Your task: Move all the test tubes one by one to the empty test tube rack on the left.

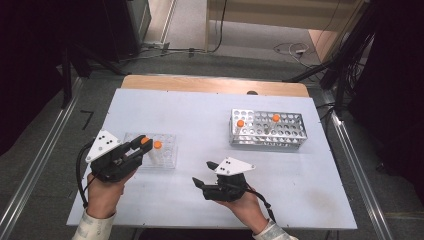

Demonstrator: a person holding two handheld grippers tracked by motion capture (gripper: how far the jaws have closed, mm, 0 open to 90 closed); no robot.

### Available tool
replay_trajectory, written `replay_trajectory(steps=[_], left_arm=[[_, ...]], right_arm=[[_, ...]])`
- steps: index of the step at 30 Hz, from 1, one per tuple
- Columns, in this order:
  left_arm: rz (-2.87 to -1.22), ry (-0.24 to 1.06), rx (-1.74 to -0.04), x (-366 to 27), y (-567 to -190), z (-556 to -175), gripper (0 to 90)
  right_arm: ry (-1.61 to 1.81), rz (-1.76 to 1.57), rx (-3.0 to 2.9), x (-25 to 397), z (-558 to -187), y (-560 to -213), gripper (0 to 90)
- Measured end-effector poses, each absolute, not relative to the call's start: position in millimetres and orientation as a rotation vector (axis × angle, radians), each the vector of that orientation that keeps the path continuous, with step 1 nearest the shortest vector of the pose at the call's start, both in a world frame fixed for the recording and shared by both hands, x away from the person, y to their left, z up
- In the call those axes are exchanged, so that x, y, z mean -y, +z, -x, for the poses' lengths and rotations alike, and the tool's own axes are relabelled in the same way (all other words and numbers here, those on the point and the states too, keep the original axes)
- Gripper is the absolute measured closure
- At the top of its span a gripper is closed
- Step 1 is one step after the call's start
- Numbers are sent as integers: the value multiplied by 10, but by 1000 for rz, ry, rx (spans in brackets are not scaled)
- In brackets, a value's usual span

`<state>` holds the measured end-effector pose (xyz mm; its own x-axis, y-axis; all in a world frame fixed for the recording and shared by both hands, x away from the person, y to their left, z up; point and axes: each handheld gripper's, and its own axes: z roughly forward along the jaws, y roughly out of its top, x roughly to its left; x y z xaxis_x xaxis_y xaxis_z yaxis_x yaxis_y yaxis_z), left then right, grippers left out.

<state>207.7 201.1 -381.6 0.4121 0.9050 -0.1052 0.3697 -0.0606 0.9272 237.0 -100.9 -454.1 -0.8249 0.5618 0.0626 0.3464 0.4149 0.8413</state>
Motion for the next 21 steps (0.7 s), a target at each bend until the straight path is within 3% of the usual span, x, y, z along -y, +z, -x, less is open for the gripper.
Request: replay_trajectory(steps=[13, 21], left_arm=[[-1614, 783, -1193, -2123, -3828, -2162, 696], [-1600, 800, -1217, -2172, -3860, -2242, 696]], right_arm=[[1367, -808, -2437, 1014, -2378, -4541, 317], [1366, -808, -2434, 1019, -2379, -4539, 318]])
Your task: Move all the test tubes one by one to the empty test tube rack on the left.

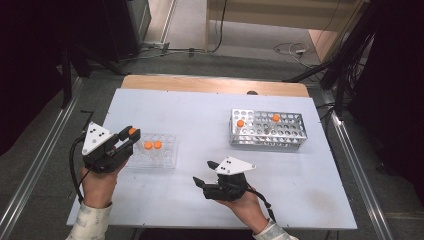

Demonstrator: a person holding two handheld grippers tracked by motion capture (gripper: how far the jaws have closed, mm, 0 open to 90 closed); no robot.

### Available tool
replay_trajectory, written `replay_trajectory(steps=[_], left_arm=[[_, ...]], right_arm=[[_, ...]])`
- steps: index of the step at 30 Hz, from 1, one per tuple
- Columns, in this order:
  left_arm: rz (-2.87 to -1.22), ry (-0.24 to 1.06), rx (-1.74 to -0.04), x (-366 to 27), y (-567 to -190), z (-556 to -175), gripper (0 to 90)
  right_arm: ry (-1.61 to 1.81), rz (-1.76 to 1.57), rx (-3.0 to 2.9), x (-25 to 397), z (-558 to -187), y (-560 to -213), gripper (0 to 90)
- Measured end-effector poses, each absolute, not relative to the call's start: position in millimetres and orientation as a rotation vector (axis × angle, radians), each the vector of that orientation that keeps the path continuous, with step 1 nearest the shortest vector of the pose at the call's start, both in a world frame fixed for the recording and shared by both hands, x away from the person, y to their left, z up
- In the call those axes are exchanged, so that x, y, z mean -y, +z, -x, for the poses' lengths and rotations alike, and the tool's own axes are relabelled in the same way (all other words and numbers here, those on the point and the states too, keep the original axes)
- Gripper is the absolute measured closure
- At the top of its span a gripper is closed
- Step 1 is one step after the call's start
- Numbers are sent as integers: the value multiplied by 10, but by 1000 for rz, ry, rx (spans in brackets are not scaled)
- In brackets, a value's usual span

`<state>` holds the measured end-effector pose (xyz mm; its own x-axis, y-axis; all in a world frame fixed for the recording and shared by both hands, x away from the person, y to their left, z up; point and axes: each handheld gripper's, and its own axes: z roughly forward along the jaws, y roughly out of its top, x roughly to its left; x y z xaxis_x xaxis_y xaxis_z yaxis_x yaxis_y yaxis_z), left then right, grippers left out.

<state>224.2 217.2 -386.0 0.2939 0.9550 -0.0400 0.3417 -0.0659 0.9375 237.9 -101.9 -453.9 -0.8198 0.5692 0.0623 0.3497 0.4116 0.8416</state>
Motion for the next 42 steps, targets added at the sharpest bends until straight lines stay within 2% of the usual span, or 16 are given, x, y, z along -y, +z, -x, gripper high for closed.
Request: replay_trajectory(steps=[20, 42], left_arm=[[-1615, 810, -1240, -2142, -4028, -2354, 695], [-1616, 812, -1273, -2075, -4176, -2309, 682]], right_arm=[[1375, -817, -2424, 1034, -2373, -4524, 320], [1374, -807, -2423, 1047, -2378, -4521, 321]])
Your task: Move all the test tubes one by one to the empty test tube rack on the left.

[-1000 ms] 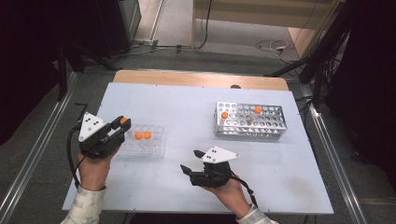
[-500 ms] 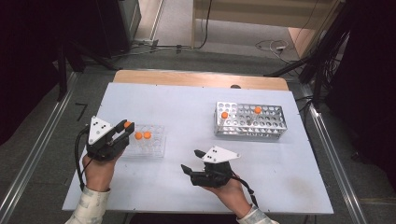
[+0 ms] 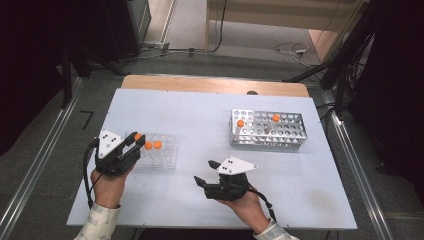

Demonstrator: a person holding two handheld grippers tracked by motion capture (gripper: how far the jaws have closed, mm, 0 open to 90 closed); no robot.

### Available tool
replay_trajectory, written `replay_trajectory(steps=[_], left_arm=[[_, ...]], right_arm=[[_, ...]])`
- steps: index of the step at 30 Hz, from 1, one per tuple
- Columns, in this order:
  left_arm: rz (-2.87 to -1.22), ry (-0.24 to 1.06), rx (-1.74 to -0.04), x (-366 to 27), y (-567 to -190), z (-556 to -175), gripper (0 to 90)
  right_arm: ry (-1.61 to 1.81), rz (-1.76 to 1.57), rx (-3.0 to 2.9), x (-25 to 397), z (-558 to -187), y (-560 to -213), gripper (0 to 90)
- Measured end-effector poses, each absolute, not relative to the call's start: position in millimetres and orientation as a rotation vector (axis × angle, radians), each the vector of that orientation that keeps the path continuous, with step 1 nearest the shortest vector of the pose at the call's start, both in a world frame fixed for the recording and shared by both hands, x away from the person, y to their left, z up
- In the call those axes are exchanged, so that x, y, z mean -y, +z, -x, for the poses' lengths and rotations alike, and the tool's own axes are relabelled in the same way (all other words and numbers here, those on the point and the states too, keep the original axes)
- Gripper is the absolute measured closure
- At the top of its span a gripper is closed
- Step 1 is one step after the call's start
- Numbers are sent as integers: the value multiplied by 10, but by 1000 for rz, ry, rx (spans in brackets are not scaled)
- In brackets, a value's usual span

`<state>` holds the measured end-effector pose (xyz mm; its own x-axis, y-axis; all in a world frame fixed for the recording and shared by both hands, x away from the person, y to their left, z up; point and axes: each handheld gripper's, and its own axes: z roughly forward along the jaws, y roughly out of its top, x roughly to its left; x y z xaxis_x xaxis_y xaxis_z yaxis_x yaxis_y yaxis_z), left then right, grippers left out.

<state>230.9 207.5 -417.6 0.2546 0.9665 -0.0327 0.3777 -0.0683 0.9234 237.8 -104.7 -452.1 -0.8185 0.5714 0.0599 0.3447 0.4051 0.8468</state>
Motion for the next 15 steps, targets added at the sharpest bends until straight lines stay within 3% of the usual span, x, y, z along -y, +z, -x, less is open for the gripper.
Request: replay_trajectory(steps=[15], left_arm=[[-1591, 775, -1260, -2099, -4139, -2284, 622]], right_arm=[[1377, -813, -2417, 1060, -2386, -4515, 321]])
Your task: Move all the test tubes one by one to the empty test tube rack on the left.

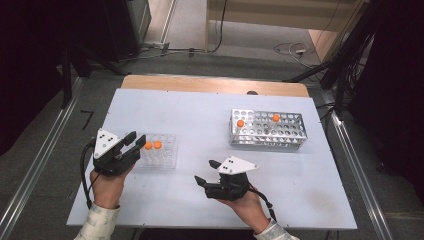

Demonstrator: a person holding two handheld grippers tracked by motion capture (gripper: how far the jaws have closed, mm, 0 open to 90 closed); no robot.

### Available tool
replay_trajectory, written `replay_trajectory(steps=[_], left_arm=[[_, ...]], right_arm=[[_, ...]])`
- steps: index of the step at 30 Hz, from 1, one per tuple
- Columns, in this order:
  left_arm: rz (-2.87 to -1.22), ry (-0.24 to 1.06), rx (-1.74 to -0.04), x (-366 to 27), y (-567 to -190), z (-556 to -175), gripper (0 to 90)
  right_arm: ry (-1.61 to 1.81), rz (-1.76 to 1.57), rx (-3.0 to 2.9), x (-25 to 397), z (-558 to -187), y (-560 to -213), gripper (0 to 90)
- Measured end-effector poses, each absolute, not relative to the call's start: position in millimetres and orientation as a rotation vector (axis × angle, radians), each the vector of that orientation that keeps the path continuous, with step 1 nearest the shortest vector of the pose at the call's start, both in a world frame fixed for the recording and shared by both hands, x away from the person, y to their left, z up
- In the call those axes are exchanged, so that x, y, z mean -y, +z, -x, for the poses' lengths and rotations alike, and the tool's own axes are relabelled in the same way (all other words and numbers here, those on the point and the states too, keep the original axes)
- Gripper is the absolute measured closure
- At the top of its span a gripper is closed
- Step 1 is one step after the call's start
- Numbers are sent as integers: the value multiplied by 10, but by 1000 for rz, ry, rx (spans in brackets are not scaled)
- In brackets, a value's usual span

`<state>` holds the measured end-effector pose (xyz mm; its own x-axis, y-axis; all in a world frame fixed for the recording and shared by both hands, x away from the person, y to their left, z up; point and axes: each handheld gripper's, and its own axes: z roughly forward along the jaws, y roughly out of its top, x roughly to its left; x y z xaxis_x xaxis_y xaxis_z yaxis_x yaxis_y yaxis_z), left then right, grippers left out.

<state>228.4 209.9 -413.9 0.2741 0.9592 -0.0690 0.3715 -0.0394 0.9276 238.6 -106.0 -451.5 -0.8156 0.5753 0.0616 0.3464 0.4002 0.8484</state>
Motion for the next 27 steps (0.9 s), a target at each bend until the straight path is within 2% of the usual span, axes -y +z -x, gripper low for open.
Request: replay_trajectory(steps=[7, 15, 27], left_arm=[[-1581, 753, -1258, -2088, -4129, -2279, 583], [-1571, 738, -1267, -2091, -4122, -2291, 374], [-1543, 700, -1252, -2108, -4101, -2281, 327]], right_arm=[[1360, -829, -2383, 1111, -2421, -4494, 321], [1330, -882, -2311, 1261, -2528, -4448, 322], [1287, -989, -2198, 1536, -2709, -4378, 325]])
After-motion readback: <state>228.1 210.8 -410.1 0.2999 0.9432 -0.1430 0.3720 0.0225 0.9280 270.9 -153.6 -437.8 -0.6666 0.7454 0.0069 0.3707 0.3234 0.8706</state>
